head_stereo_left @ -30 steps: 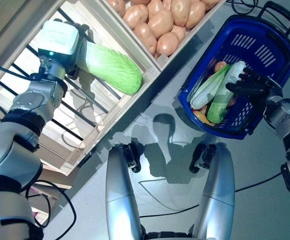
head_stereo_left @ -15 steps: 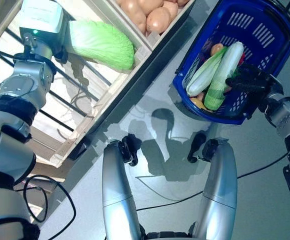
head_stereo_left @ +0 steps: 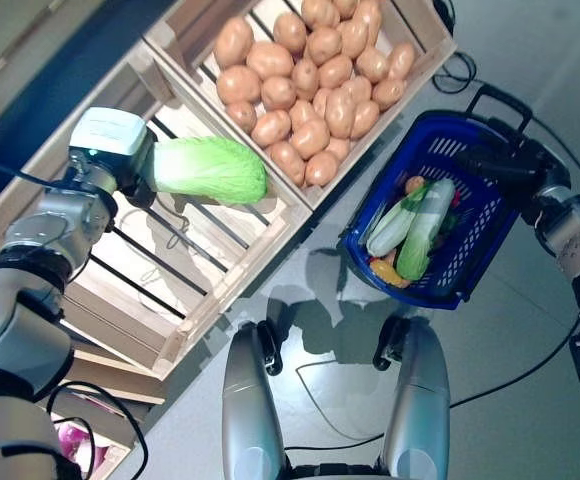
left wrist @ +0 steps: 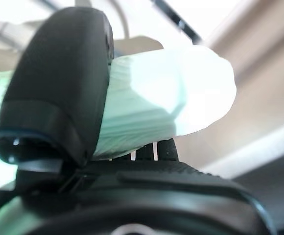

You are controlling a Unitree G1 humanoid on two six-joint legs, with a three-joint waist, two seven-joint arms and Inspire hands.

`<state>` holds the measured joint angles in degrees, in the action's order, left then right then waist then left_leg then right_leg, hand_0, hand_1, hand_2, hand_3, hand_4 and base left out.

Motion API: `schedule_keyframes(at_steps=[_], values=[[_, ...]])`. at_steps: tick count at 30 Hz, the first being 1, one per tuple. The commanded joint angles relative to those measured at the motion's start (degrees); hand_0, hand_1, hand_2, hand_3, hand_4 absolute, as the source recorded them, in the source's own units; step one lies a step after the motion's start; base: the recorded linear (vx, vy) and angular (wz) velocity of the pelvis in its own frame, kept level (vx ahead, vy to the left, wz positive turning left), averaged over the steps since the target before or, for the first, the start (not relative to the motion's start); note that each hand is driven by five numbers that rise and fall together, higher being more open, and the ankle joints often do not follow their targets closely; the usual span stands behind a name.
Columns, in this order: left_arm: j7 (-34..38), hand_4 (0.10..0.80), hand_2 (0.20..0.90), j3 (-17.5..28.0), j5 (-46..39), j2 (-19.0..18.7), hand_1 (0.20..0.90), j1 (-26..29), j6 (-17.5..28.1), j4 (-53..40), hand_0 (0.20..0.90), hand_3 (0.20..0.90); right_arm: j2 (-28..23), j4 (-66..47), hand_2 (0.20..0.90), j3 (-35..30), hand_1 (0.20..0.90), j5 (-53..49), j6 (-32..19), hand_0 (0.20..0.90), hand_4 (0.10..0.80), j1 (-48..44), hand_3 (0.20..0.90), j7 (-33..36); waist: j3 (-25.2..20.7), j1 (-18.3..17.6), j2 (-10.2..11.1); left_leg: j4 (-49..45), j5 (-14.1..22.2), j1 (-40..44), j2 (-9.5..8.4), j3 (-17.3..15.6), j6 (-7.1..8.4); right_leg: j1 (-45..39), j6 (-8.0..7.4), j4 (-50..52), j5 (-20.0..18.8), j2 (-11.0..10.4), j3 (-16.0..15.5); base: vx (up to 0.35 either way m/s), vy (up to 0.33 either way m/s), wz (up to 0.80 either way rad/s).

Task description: Put vegetables into the basket

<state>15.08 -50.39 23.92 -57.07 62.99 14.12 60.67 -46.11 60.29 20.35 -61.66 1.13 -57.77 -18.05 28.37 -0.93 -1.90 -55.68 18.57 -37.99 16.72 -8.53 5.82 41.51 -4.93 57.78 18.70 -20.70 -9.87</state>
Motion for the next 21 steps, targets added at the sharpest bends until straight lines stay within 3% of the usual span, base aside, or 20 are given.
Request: schedule_keyframes(at_steps=[1, 5, 7, 8, 9, 10, 12, 17, 21], values=[[2.6, 0.4, 0.3, 6.2, -5.0, -3.8, 0.3, -4.9, 5.7, -0.8, 0.3, 0.3, 0.7, -2.5, 0.9, -5.4, 0.9, -4.8, -3.6, 0.9, 0.8, 7.6, 0.9, -4.7, -12.4, -0.5, -0.4, 10.1, -1.9, 5.2, 0.11, -0.3, 0.66, -6.8, -0.64, -7.6, -2.2, -1.3, 1.9, 0.042, -0.042, 0.03], [1.5, 0.4, 0.3, 9.6, -7.8, -2.9, 0.3, -10.8, 8.6, -4.9, 0.3, 0.3, 3.9, -7.1, 0.9, -8.5, 0.9, -7.4, -6.3, 0.9, 0.8, 12.7, 0.9, -1.9, -14.3, -0.3, 0.1, 16.1, -3.6, 12.2, -0.31, -1.4, 0.73, -13.9, -1.17, -13.3, -3.5, -1.0, 0.1, 0.089, -0.048, 0.02], [1.2, 0.4, 0.3, 15.4, -11.2, -1.8, 0.3, -17.9, 9.4, -9.4, 0.3, 0.3, 8.1, -13.3, 0.9, -11.6, 0.9, -6.6, -9.1, 0.9, 0.8, 19.0, 0.9, 1.6, -16.3, -0.3, 0.5, 22.5, -5.8, 18.4, -1.28, -2.2, 0.46, -19.8, -1.95, -19.9, -5.4, 0.2, -0.9, 0.124, -0.052, 0.04], [1.3, 0.4, 0.3, 19.1, -12.9, -0.7, 0.3, -22.1, 9.7, -12.0, 0.3, 0.3, 10.5, -16.6, 0.9, -12.7, 0.9, -4.8, -10.0, 0.9, 0.8, 22.3, 0.9, 2.2, -17.5, -0.4, 0.7, 26.3, -8.6, 20.8, -1.65, -3.3, -0.07, -22.3, -1.76, -24.6, -8.0, 1.1, -2.0, 0.157, -0.045, 0.03], [1.2, 0.4, 0.3, 19.4, -12.8, -0.8, 0.3, -22.7, 9.6, -12.3, 0.3, 0.3, 10.6, -16.8, 0.9, -12.6, 0.9, -4.7, -10.0, 0.9, 0.8, 22.6, 0.9, 2.3, -17.5, -0.6, 0.7, 26.2, -7.4, 21.6, -1.73, -2.8, 0.44, -23.1, -2.31, -24.3, -6.9, 1.2, -1.6, 0.12, -0.052, 0.02], [0.6, 0.4, 0.3, 24.8, -14.7, 1.2, 0.3, -28.4, 9.5, -16.6, 0.3, 0.3, 13.5, -21.6, 0.9, -13.0, 0.9, -2.0, -12.1, 0.9, 0.8, 27.2, 0.9, 3.8, -19.2, -0.6, 0.9, 31.6, -10.7, 25.0, -2.63, -4.3, -0.08, -27.0, -2.38, -31.2, -10.3, 2.6, -3.2, 0.208, -0.049, -0.02], [0.9, 0.4, 0.3, 29.8, -16.7, 4.6, 0.3, -35.6, 9.2, -22.0, 0.3, 0.3, 16.7, -26.8, 0.9, -13.1, 0.9, 1.1, -14.4, 0.9, 0.8, 33.0, 0.9, 6.5, -21.5, -0.6, 1.1, 38.2, -13.5, 29.6, -4.0, -5.2, -0.06, -32.0, -3.39, -39.0, -13.3, 4.6, -3.7, 0.197, -0.045, -0.09], [2.0, 0.4, 0.3, 34.2, -18.0, 12.1, 0.3, -44.2, 6.7, -32.0, 0.3, 0.3, 22.7, -34.9, 0.9, -12.4, 0.9, 5.5, -17.1, 0.9, 0.8, 40.0, 0.9, 9.6, -24.5, -0.4, 1.0, 50.4, -18.1, 36.1, -6.69, -4.9, 0.24, -39.7, -4.72, -51.8, -18.0, 7.3, -4.0, 0.163, -0.006, -0.03], [1.8, 0.4, 0.3, 36.2, -22.5, 19.4, 0.3, -47.6, 5.8, -39.0, 0.3, 0.3, 27.0, -40.6, 0.9, -11.0, 0.9, 7.2, -14.5, 0.9, 0.8, 43.8, 0.9, 8.4, -26.5, -0.1, 1.0, 57.7, -20.8, 38.8, -7.78, -4.6, 0.63, -42.6, -5.34, -58.6, -21.2, 8.5, -4.2, 0.114, -0.007, -0.13]])
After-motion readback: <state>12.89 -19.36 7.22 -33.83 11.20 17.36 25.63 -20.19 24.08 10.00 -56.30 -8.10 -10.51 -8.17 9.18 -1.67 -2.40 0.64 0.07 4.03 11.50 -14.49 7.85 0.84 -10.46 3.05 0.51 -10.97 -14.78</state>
